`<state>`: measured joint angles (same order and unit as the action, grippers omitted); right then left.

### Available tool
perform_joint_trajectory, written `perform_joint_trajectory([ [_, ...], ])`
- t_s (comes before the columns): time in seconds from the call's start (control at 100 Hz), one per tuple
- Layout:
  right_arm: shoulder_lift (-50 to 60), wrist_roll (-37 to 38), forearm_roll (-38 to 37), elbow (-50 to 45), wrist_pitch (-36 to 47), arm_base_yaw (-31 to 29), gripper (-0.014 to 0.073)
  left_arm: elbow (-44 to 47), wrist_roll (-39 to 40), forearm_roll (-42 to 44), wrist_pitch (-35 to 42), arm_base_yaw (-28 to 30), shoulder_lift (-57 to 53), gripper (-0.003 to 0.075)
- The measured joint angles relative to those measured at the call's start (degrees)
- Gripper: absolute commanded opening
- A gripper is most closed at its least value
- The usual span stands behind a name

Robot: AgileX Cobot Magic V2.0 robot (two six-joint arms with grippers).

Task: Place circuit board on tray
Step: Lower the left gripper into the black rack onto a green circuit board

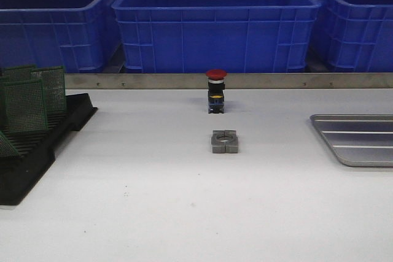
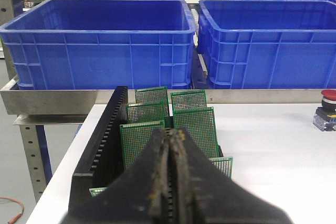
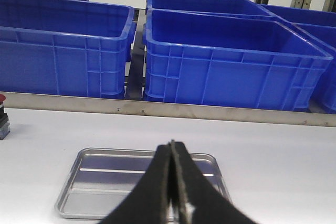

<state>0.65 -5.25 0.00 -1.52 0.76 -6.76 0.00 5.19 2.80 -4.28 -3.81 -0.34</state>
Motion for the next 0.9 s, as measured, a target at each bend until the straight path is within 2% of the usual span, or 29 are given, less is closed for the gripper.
perform_joint_trajectory([
  [0.9, 0.0, 0.0, 0.0, 0.0, 0.03, 0.0, -0.0115, 0.0, 0.0, 0.0, 0.72, 0.0, 0.0, -0.002],
])
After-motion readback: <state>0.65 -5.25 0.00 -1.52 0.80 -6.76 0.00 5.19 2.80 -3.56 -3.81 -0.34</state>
